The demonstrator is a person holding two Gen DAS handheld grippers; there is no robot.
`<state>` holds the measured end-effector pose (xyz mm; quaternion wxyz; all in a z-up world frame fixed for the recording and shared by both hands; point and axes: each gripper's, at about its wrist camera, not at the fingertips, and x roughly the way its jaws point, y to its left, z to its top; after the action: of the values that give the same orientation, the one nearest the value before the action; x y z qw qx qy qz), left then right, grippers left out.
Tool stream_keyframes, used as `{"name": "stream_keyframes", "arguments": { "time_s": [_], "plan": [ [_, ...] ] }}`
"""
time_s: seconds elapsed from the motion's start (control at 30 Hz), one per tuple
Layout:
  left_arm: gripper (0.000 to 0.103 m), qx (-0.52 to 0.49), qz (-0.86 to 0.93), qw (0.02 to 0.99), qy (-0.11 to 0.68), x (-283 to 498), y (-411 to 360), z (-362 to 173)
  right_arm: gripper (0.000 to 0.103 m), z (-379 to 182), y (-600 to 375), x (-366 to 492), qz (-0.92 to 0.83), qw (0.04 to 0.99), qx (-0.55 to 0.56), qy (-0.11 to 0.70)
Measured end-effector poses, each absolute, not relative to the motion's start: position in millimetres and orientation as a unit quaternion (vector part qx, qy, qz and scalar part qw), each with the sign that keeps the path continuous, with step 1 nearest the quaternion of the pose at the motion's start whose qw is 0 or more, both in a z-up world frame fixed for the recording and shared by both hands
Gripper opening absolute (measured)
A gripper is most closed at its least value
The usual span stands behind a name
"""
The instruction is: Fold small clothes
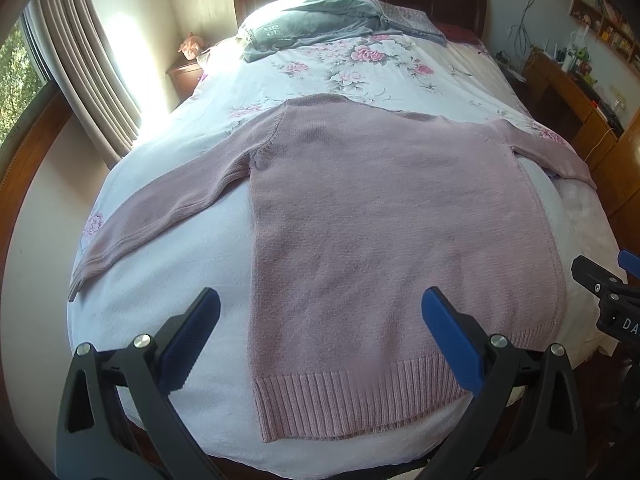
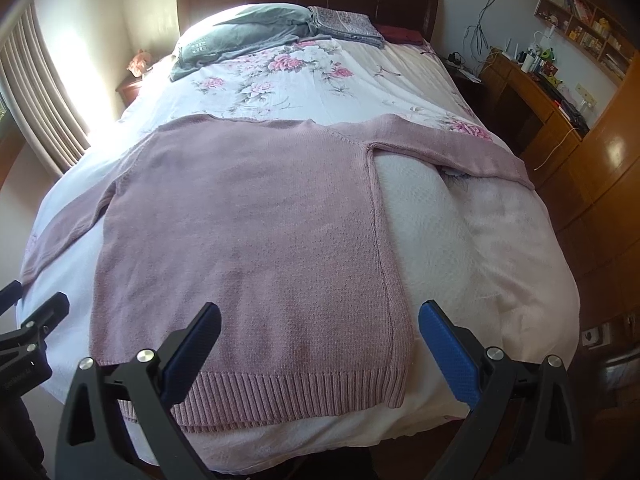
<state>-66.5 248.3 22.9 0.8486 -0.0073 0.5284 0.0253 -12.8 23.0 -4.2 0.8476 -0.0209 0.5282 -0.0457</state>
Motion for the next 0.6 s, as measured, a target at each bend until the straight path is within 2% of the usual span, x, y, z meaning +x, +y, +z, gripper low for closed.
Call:
{"name": "stream_keyframes", "arguments": {
  "time_s": [0.6],
  "plan": [
    [0.100,-0.006,0.027,0.850,0.525,-72.2,252.8,23.6,0.099,-1.0,29.5,-18.3,-0.046,0.851,-0.024,0.523]
  ]
}}
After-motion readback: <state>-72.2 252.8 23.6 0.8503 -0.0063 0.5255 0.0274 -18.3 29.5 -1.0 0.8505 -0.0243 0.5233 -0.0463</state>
